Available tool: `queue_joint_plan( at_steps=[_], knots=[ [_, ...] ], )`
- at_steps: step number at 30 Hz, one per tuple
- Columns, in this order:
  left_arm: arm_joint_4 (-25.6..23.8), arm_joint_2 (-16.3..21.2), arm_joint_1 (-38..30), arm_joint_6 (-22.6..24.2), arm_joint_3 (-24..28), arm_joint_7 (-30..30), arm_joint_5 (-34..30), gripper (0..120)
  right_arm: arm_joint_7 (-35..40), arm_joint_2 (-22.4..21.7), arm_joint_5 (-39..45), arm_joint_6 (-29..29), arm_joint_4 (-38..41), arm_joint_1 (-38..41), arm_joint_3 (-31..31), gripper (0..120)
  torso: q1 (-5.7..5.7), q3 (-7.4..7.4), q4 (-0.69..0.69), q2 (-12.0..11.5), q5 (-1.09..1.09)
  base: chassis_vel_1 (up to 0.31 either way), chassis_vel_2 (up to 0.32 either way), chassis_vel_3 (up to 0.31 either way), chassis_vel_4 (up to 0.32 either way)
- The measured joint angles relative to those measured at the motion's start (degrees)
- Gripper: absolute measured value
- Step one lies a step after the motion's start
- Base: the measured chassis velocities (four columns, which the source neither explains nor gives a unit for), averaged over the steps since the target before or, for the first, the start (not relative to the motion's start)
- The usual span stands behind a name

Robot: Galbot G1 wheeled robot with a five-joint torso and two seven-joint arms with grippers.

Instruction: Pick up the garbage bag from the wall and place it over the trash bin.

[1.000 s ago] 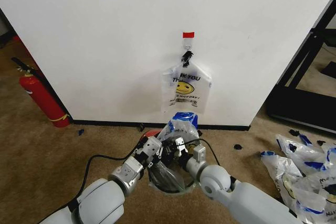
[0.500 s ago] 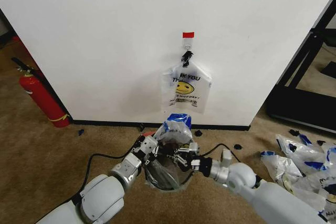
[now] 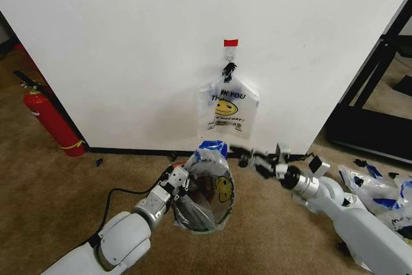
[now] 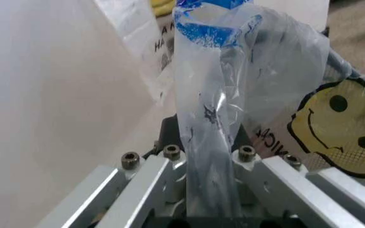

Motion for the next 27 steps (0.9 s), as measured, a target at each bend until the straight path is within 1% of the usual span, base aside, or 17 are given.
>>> queue_joint_plan(
  at_steps=[1,2,3,4,6,8,9,11,12,14,16,17,19,22,27],
  knots=[
    [0.00,0.00,0.00,0.00,0.00,0.00,0.00,5,0.00,0.00,0.00,0.00,0.00,0.00,0.00,26,0.00,0.00,0.00,0.00,0.00,0.000,0.000,0.000,0.000],
    [-0.70,0.16,0.29,0.05,-0.15,0.05,-0.04,5,2.90,0.58,-0.93,0.98,-0.04,-0.60,-0.36,32,0.00,0.00,-0.01,0.00,0.01,0.000,0.000,0.000,0.000],
    [-1.50,0.33,0.71,0.08,-0.36,0.21,-0.05,5,4.65,1.10,-2.01,1.82,-0.44,-0.88,-0.70,36,0.00,0.00,-0.01,0.00,0.00,0.000,0.000,0.000,0.000],
    [-2.45,0.60,1.22,0.09,-0.62,0.48,-0.06,5,5.67,1.70,-3.28,2.62,-1.32,-1.00,-1.06,43,0.00,0.00,0.00,0.00,-0.01,0.000,0.000,0.000,0.000],
    [-3.51,0.93,1.78,0.11,-0.87,0.74,-0.07,5,5.94,2.26,-4.67,3.27,-2.51,-0.92,-1.30,48,0.00,0.00,0.01,0.00,0.01,0.000,0.000,0.000,0.000],
    [-3.77,1.00,1.91,0.11,-0.92,0.80,-0.07,5,5.94,2.37,-4.94,3.41,-2.76,-0.85,-1.36,49,0.00,0.00,0.00,0.00,0.00,0.000,0.000,0.000,0.000],
    [-4.79,1.24,2.37,0.11,-1.09,1.03,-0.07,5,5.63,2.72,-5.86,4.01,-3.76,-0.43,-1.60,56,0.00,0.00,0.00,0.00,0.00,0.000,0.000,0.000,0.000],
    [-6.13,1.52,2.97,0.12,-1.30,1.36,-0.07,5,4.85,3.11,-7.00,4.84,-4.97,0.45,-2.05,64,0.00,0.00,0.00,0.00,-0.01,0.000,0.000,0.000,0.000],
    [-6.88,1.63,3.32,0.14,-1.41,1.49,-0.07,5,4.50,3.25,-7.46,5.29,-5.58,1.05,-2.45,70,0.00,0.00,0.01,0.00,-0.01,0.000,0.000,0.000,0.000],
    [-7.88,1.79,3.81,0.16,-1.59,1.82,-0.02,5,4.30,3.40,-7.83,5.63,-6.23,1.86,-3.12,78,0.00,0.00,0.00,0.00,-0.02,0.000,0.000,0.000,0.000],
    [-8.22,1.87,3.99,0.16,-1.65,1.94,0.01,5,4.27,3.46,-8.00,5.68,-6.48,2.16,-3.40,79,0.00,0.00,0.00,0.00,-0.02,0.000,0.000,0.000,0.000],
    [-9.07,2.10,4.38,0.17,-1.79,2.40,0.09,5,4.26,3.68,-8.28,5.71,-6.97,2.82,-3.99,87,0.00,0.00,0.00,0.00,-0.02,0.000,0.000,0.000,0.000],
    [-9.87,2.37,4.70,0.17,-1.90,3.12,0.21,5,4.63,4.04,-8.36,5.72,-7.31,3.30,-4.54,95,0.00,0.00,0.00,0.00,-0.02,0.000,0.000,0.000,0.000],
    [-11.09,2.80,5.19,0.03,-1.96,4.50,0.72,5,5.21,4.77,-8.36,5.73,-7.92,3.80,-5.29,100,0.00,0.00,0.00,0.00,-0.02,0.000,0.000,0.000,0.000],
    [-13.05,3.29,6.07,-0.55,-1.95,6.22,1.73,5,5.84,5.40,-8.39,5.74,-8.71,4.10,-6.35,100,0.00,0.00,0.00,0.00,-0.02,0.000,0.000,0.000,0.000]
  ],
)
